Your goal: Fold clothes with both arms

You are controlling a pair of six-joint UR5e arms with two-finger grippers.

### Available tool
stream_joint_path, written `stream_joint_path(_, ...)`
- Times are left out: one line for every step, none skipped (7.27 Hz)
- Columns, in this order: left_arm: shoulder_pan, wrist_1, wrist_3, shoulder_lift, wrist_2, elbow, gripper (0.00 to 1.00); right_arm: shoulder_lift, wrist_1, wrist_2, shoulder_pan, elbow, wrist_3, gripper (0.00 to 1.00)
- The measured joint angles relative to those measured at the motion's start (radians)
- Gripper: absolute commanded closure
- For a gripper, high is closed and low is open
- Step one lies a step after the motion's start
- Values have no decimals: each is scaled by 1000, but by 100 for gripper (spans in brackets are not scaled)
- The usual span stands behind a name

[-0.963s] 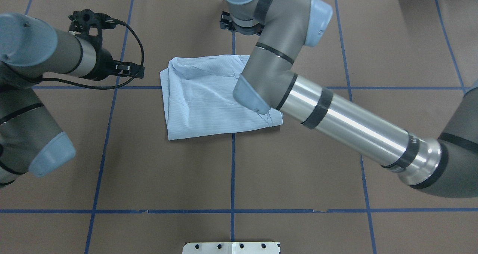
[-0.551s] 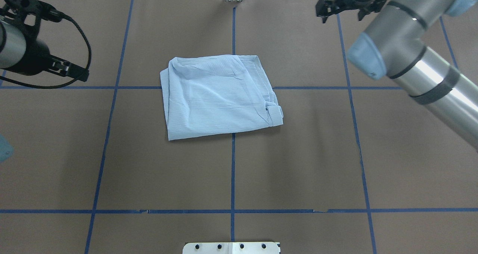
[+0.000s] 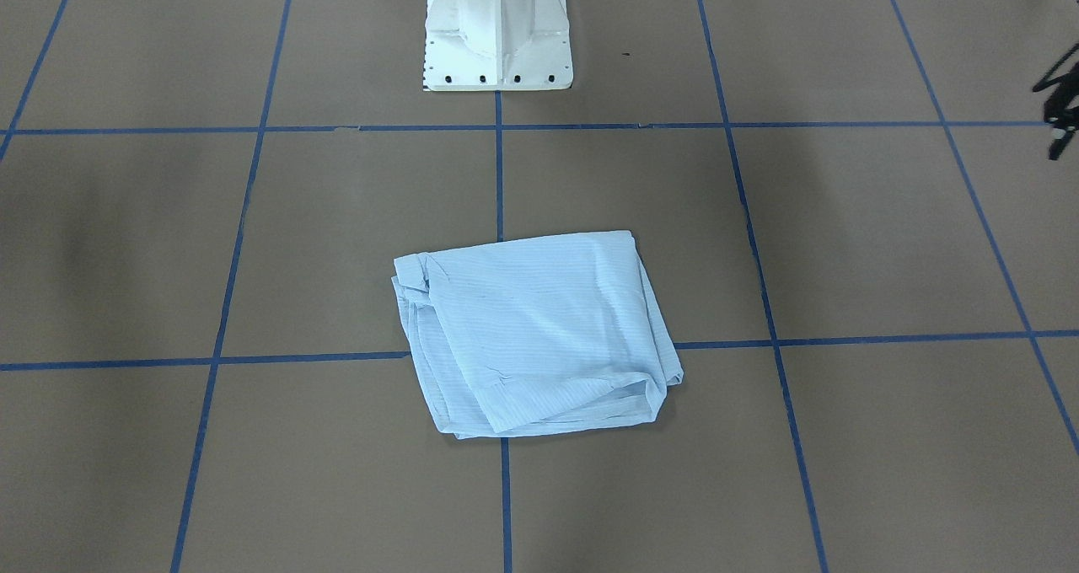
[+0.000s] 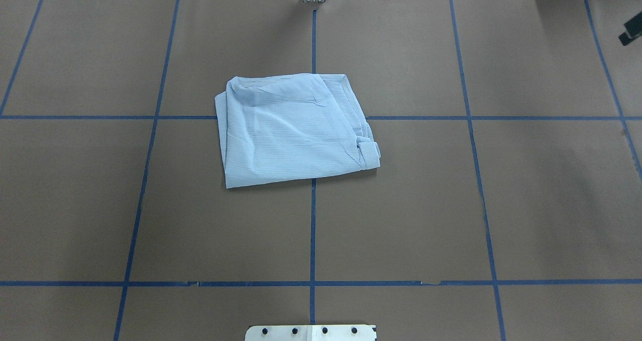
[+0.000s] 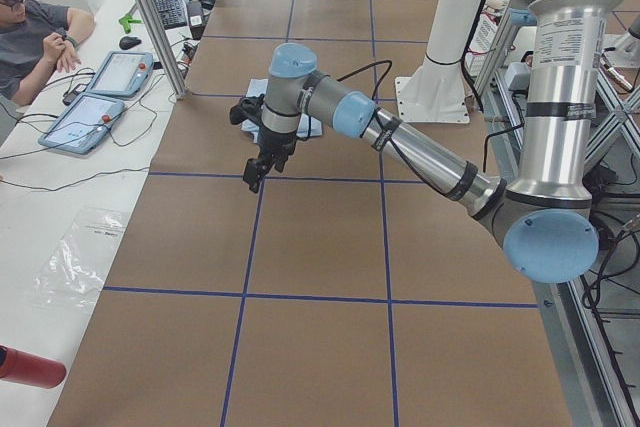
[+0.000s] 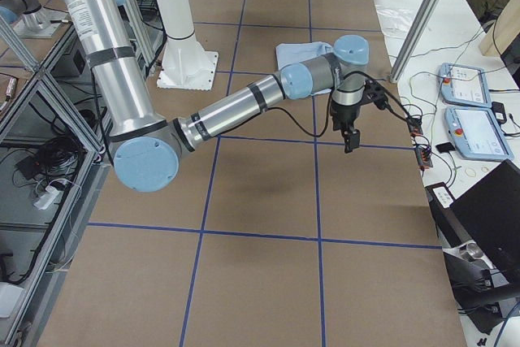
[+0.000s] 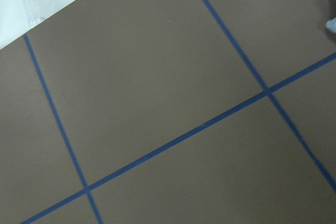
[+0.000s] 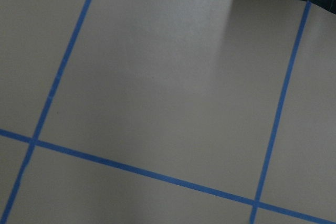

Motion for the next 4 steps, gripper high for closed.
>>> stream_joint_path(-83, -2, 79, 17, -43, 83, 0, -91, 5, 34, 51, 7, -78, 0)
stream_joint_path(-129, -4, 110, 29, -75, 165, 0, -187, 11, 51, 77, 19, -109, 0)
stream_joint_path(-154, -11, 120, 37, -88, 226, 0, -269, 14, 54, 90, 23, -118, 0)
stream_joint_path(-172, -14, 123, 42, -94, 252, 0, -321, 17, 55, 102, 22, -122, 0)
